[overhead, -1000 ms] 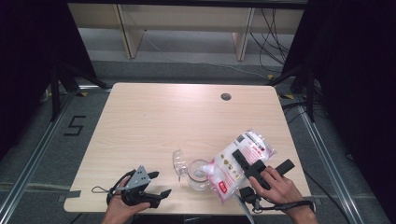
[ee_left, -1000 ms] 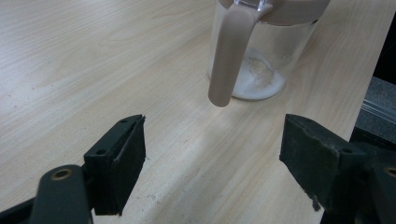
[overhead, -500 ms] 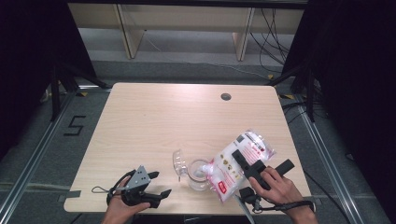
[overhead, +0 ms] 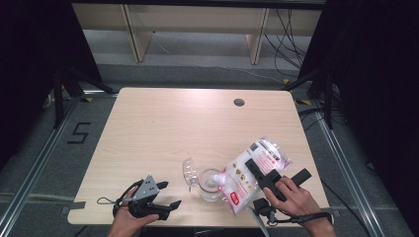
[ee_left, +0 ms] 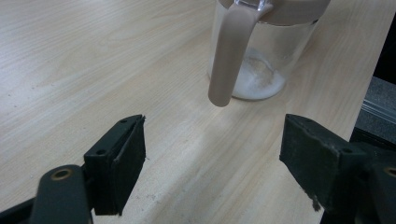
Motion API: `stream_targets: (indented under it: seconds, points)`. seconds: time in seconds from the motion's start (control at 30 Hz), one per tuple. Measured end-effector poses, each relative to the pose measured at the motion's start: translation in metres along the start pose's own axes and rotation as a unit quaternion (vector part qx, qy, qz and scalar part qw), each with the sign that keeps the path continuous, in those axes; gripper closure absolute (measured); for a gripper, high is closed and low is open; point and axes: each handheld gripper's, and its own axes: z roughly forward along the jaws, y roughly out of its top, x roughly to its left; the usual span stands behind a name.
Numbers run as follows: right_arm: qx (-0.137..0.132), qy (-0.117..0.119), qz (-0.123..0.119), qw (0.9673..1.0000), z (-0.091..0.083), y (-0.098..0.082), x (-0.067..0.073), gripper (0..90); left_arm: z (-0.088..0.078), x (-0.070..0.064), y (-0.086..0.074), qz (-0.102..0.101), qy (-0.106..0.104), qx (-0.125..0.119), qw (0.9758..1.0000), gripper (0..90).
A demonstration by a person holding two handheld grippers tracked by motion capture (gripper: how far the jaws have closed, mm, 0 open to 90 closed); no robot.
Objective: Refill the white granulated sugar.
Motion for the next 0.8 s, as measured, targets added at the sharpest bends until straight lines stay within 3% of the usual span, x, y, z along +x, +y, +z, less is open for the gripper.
stream_targets:
  seconds: [0.2,0.3,0.33,0.4,0.47,0.5,0.53,0.6,0.63,0.67,0.8]
  points:
    - [-0.001,0.001,0.003,1.0,0.0002,-0.0001,0.0005,59.5,-0.0012,0.0008,0.0005,0.003,-0.001,0.008,1.0,22.0]
    - [-0.006,0.007,0.002,1.0,0.0008,-0.0004,-0.0002,59.6,0.0001,0.0,0.0,0.0,0.0,0.0,1.0,22.0]
    - [-0.006,-0.004,0.001,1.0,0.0005,-0.0004,0.0006,59.6,-0.0003,0.0005,0.0,0.002,0.0,0.002,1.0,22.0]
    - [-0.006,0.007,0.002,1.0,0.0008,-0.0005,-0.0001,59.7,-0.0013,0.0004,0.0004,0.003,0.002,0.008,1.0,22.0]
    - [-0.005,-0.004,0.003,1.0,0.0004,-0.0004,0.0009,59.8,-0.0014,0.0004,0.0004,0.003,0.002,0.008,1.0,22.0]
    - [-0.006,0.007,0.002,1.0,0.001,-0.0004,-0.0001,59.8,-0.0014,0.0004,0.0004,0.003,0.002,0.008,1.0,22.0]
    - [-0.004,-0.004,0.004,1.0,0.0004,-0.0004,0.0011,59.8,-0.0003,0.0006,0.0,0.002,0.0,0.003,1.0,22.0]
    - [-0.006,0.007,0.003,1.0,0.0009,-0.0006,0.0001,59.9,-0.0014,0.0005,0.0004,0.003,0.002,0.008,1.0,22.0]
    - [-0.005,-0.004,0.004,1.0,0.0005,-0.0006,0.0012,60.0,-0.0013,0.0004,0.0004,0.003,0.002,0.008,1.0,22.0]
    - [-0.006,0.008,0.003,0.9999,0.001,-0.0006,0.0001,60.0,-0.0014,0.0004,0.0004,0.004,0.002,0.008,1.0,22.0]
    - [-0.007,0.008,0.002,0.9999,0.001,-0.0005,-0.0001,60.1,-0.0004,0.0006,0.0,0.002,0.0,0.003,1.0,22.0]
